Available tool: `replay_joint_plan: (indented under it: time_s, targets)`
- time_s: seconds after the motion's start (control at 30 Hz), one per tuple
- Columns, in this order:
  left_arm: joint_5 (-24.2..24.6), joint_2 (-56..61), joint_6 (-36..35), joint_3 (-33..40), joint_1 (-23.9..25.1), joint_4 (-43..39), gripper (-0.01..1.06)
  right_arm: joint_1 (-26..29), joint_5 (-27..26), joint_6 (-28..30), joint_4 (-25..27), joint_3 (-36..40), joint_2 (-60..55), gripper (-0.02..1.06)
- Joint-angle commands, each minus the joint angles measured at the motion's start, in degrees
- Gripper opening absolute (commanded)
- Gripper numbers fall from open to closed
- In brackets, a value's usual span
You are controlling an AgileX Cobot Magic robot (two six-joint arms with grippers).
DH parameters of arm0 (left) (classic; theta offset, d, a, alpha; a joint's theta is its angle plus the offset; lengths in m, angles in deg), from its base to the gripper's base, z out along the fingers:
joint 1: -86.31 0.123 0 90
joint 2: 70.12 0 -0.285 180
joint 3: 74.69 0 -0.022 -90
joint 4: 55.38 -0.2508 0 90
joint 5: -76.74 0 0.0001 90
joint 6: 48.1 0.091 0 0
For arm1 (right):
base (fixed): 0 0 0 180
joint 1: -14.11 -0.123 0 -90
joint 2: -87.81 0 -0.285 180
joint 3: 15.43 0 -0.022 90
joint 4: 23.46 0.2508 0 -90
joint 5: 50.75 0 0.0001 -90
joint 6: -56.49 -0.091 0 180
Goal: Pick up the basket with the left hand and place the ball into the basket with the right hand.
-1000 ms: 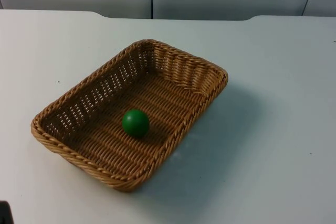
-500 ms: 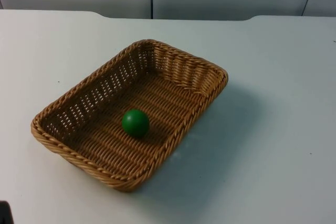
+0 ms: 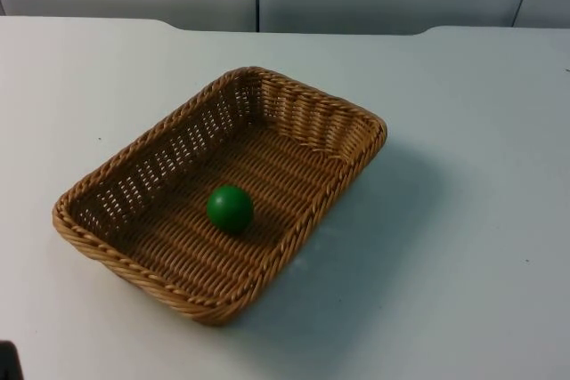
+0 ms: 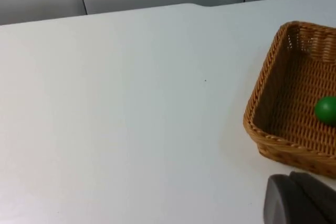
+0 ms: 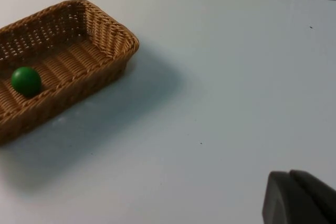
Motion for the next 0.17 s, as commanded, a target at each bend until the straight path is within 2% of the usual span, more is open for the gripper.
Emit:
replay_joint_plan:
  time_s: [0.0, 0.13]
  targets:
    - [-0.28, 0.27, -0.59, 0.19, -0.33, -0.46, 0.0, 0.3, -0.52, 0.35, -0.19, 0.23, 0.3, 0.0]
    - [-0.56, 0.27, -0.59, 1.21, -0.33, -1.62, 0.0, 0.3, -0.52, 0.35, -0.19, 0.23, 0.3, 0.0]
